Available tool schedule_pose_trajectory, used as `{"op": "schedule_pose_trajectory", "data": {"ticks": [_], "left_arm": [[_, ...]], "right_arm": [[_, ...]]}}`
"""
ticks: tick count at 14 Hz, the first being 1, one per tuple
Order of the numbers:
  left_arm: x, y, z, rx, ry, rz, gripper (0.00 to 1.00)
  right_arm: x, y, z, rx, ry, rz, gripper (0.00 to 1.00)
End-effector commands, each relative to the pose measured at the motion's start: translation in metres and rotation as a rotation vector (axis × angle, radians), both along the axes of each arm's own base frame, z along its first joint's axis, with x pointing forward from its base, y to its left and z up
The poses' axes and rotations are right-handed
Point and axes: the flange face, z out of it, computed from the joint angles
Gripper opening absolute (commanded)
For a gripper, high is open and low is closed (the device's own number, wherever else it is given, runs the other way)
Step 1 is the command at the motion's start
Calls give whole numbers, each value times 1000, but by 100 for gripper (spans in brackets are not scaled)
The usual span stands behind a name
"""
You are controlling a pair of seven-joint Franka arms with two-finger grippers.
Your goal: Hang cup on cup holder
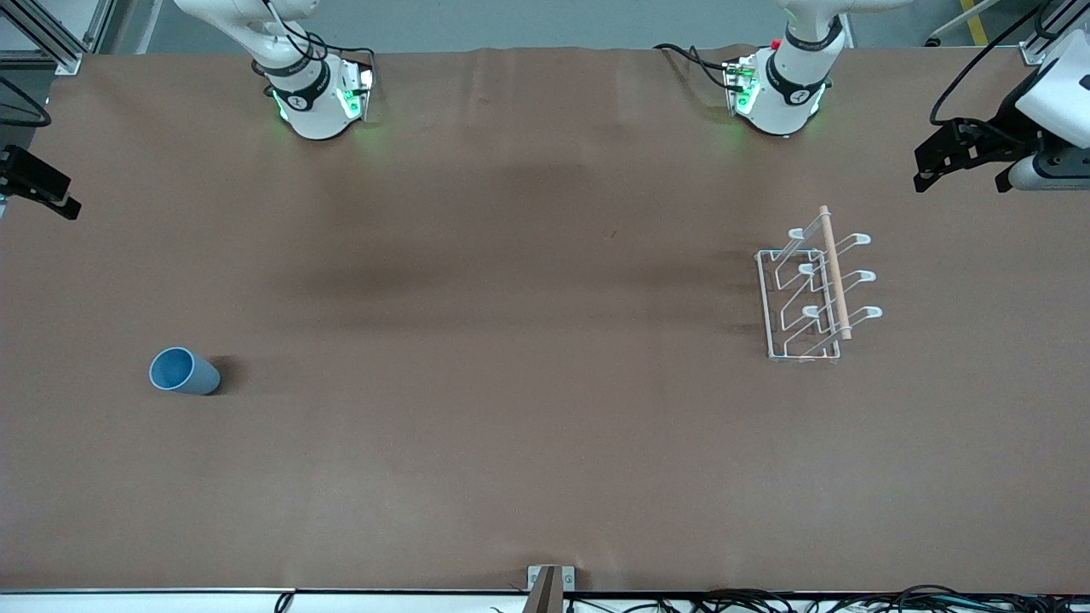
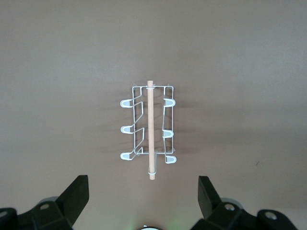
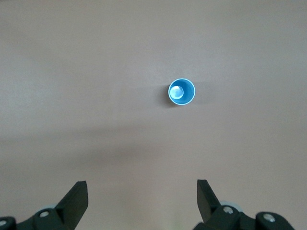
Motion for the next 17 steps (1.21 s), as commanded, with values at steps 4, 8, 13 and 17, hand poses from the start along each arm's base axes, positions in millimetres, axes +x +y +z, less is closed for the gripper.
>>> {"op": "schedule_pose_trajectory", "data": {"ticks": [4,8,13,17], "left_arm": [[3,2,4,-9,-3,5,100],[3,2,8,-5,-15,8,100],[4,2,5,-8,-7,5,100],[4,1,5,-10,-6,3,100]], "right_arm": [[1,-6,2,13,-5,3,100],[4,-6,0,12,-13,5,100],[15,-63,-51,14,-9,-95,100],[15,-130,-127,38,0,-140,100]]}}
